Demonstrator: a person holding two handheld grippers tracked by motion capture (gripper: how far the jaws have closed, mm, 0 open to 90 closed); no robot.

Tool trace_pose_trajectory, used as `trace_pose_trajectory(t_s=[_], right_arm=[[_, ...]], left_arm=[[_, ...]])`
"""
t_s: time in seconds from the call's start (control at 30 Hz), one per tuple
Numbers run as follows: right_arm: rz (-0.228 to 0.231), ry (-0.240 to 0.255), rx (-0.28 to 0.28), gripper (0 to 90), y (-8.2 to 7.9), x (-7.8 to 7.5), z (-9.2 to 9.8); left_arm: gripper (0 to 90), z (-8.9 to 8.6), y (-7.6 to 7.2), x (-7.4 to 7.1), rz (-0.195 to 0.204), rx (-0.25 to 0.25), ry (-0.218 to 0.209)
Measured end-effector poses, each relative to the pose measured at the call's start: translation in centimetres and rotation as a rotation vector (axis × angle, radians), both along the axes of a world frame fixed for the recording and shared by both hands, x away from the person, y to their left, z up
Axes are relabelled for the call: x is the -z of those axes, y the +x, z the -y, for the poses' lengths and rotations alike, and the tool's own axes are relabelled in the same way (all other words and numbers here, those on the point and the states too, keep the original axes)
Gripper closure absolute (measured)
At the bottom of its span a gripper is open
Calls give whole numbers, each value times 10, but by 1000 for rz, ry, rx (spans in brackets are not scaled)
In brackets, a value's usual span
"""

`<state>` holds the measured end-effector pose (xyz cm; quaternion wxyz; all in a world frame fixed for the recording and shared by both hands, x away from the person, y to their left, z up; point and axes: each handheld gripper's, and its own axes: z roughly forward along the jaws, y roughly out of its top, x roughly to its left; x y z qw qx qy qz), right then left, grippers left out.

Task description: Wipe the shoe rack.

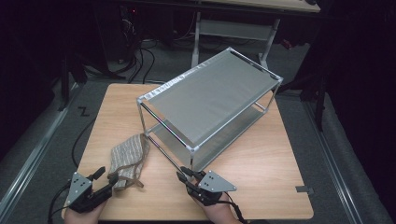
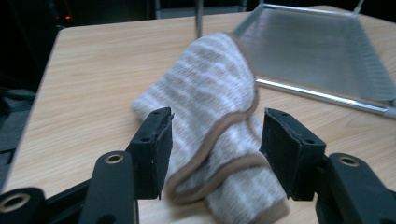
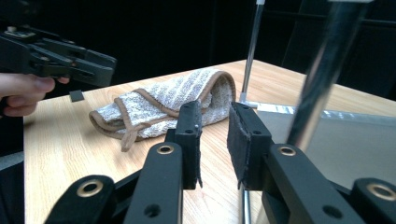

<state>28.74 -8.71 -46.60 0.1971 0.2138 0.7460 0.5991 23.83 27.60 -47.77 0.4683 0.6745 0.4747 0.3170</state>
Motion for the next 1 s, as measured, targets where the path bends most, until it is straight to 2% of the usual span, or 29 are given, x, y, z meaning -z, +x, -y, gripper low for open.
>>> trace_pose_trajectory(t_s=[0.17, 0.3, 0.4, 0.57, 0.73, 0.9, 1.0], right_arm=[[0, 11, 48, 715, -5, -1, 18], [1, 19, 109, 677, -12, -2, 38], [-2, 19, 164, 654, -15, -2, 55], [-1, 24, 220, 653, -19, -1, 75], [-10, 38, 262, 647, -21, -2, 87], [-9, 38, 278, 614, -21, -2, 91], [-9, 39, 286, 603, -20, -3, 92]], left_arm=[[439, 28, 11, -8, 30, 86, -7], [439, 56, 22, -13, 45, 169, 50], [440, 74, 28, -16, 45, 214, 26], [486, 116, 28, -17, 71, 299, -7], [503, 158, 39, -26, 79, 368, -53], [488, 186, 54, -35, 76, 383, -52], [537, 194, 59, -37, 85, 383, -39]])
